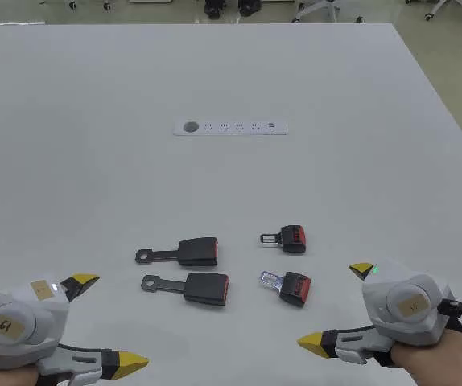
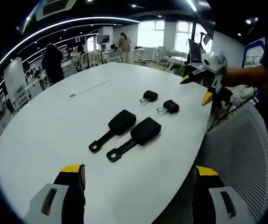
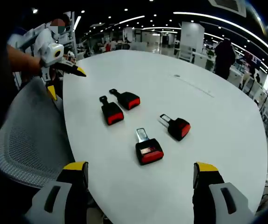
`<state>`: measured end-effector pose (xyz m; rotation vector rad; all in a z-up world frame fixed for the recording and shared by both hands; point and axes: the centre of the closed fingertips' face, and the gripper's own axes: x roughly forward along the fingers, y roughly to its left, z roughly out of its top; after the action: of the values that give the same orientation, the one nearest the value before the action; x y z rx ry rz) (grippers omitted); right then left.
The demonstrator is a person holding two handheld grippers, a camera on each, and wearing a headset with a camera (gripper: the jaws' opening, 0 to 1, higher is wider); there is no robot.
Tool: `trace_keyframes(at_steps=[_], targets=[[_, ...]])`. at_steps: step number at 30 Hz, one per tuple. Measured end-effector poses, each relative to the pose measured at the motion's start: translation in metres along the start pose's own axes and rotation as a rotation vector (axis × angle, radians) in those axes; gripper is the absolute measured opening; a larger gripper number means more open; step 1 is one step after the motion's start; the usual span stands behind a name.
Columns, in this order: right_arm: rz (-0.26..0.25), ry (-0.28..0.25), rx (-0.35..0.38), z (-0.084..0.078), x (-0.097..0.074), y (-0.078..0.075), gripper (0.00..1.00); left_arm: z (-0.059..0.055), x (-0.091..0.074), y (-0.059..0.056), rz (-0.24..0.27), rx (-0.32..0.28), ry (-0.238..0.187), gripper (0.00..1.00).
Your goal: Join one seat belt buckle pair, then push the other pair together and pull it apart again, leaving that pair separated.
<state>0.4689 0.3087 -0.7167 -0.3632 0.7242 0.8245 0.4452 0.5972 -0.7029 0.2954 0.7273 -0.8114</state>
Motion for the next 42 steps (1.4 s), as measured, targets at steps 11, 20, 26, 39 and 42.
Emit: trace_keyframes(at_steps=[11,20,26,39,42], targets=[[-0.03,-0.012,0.012,0.001,-0.006,0.0,0.94,0.005,0.001,-0.002,-0.008,0.023,0.002,0.95],[-0.038,-0.015,0.016,0.002,-0.007,0.004,0.93,0.004,-0.003,-0.001,-0.01,0.037,0.009,0.93],[-0.037,-0.01,0.015,0.001,-0.006,0.006,0.93,0.0,-0.004,0.0,-0.01,0.038,0.02,0.93],[-0.028,-0.01,0.011,0.004,-0.003,0.005,0.92,-0.004,-0.002,0.002,-0.012,0.046,0.031,0.93],[-0.024,-0.008,0.008,0.004,-0.002,0.004,0.92,-0.006,0.0,0.001,-0.012,0.053,0.042,0.92]])
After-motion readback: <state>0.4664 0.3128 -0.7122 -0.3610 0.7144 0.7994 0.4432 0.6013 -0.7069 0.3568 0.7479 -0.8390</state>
